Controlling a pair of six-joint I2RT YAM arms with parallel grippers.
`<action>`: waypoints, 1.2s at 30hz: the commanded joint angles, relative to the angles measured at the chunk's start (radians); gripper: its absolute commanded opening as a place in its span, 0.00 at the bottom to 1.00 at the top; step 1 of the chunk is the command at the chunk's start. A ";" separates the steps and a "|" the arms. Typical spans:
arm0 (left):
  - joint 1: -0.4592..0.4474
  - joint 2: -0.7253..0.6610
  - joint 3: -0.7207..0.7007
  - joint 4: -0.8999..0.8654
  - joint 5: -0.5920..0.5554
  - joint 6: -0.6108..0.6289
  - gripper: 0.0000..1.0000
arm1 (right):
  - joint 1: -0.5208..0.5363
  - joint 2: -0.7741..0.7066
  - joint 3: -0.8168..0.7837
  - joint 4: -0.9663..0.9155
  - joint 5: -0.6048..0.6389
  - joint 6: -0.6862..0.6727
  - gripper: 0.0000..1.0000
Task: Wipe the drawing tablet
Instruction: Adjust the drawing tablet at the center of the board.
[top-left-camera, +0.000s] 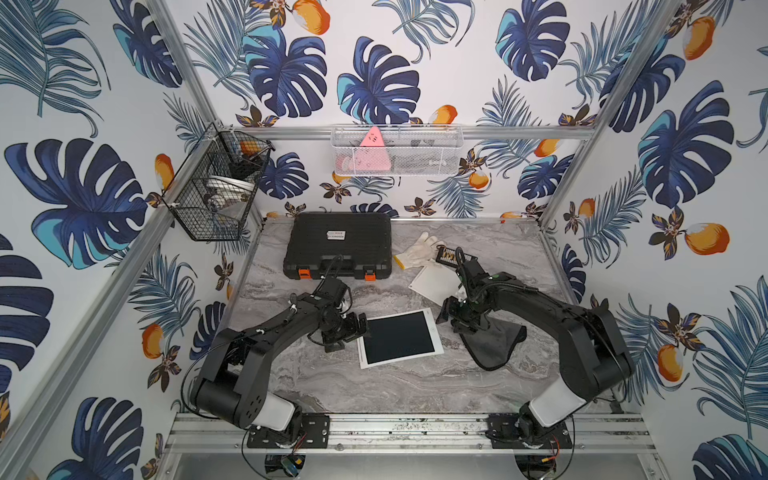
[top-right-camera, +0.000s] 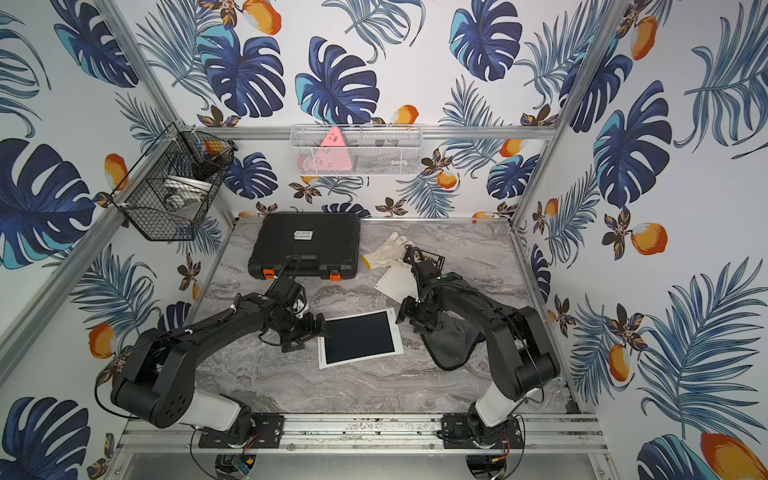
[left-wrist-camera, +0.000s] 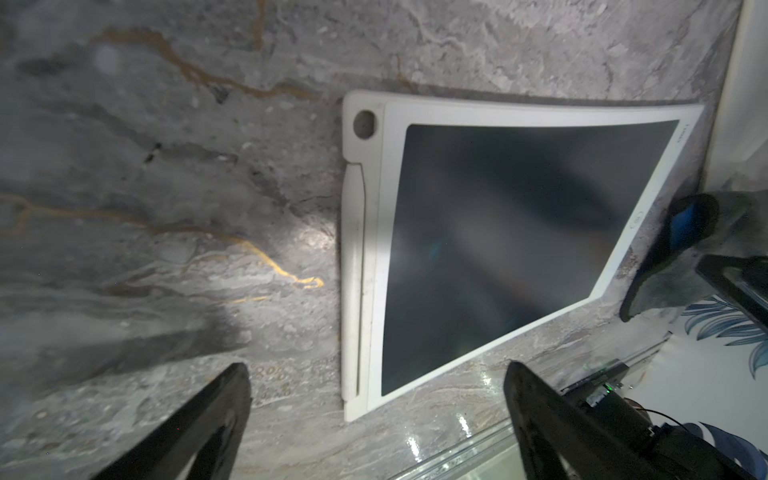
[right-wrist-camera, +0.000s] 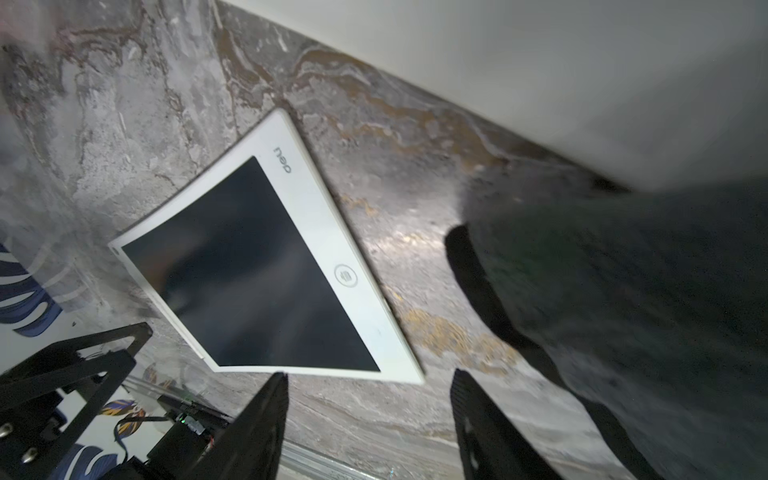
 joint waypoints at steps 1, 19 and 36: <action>0.003 0.008 -0.014 0.058 0.061 -0.032 0.99 | 0.001 0.079 0.027 0.106 -0.119 -0.057 0.67; 0.048 0.108 -0.040 0.089 0.078 -0.006 0.99 | -0.024 0.186 -0.091 0.232 -0.308 -0.108 0.65; 0.126 0.203 -0.023 0.075 0.021 0.109 0.99 | -0.020 0.116 -0.259 0.576 -0.430 0.059 0.55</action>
